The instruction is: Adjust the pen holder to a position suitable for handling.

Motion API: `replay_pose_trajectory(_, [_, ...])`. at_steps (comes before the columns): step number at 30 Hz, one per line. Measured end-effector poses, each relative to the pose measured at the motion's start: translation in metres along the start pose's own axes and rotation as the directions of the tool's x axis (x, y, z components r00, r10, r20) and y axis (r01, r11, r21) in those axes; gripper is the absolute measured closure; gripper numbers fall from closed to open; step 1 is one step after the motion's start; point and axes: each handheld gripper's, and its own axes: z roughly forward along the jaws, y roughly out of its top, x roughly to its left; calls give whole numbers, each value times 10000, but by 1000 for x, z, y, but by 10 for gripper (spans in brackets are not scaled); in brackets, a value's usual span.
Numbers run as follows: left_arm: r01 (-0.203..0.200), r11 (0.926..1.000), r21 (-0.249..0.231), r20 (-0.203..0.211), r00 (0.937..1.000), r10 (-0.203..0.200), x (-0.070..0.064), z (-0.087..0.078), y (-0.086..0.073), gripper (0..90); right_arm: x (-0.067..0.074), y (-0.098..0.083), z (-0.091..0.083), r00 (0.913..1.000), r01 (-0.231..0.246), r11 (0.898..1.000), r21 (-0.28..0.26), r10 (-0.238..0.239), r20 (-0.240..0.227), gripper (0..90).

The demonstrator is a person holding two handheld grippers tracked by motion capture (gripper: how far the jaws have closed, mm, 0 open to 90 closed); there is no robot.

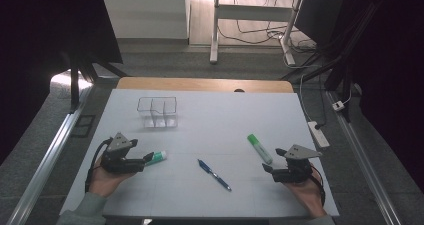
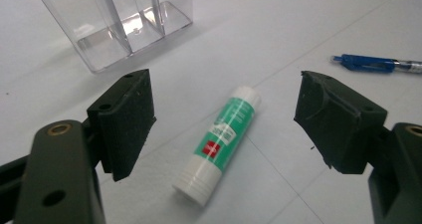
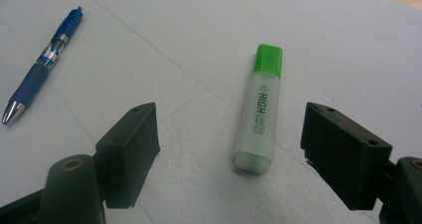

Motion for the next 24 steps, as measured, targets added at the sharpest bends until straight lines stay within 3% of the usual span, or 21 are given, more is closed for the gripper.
replay_pose_trajectory(10, [124, 9999, 21, -35, 9999, -124, 14, 9, 15, 255, 1, 1, 6, 9999, 99, 9999, 91, -99, -47, 229])
replay_pose_trajectory(24, [201, 9992, 340, -421, 9989, -187, 34, 27, 28, 341, 1, -1, 5, 10000, 27, 9999, 107, -28, 93, 230])
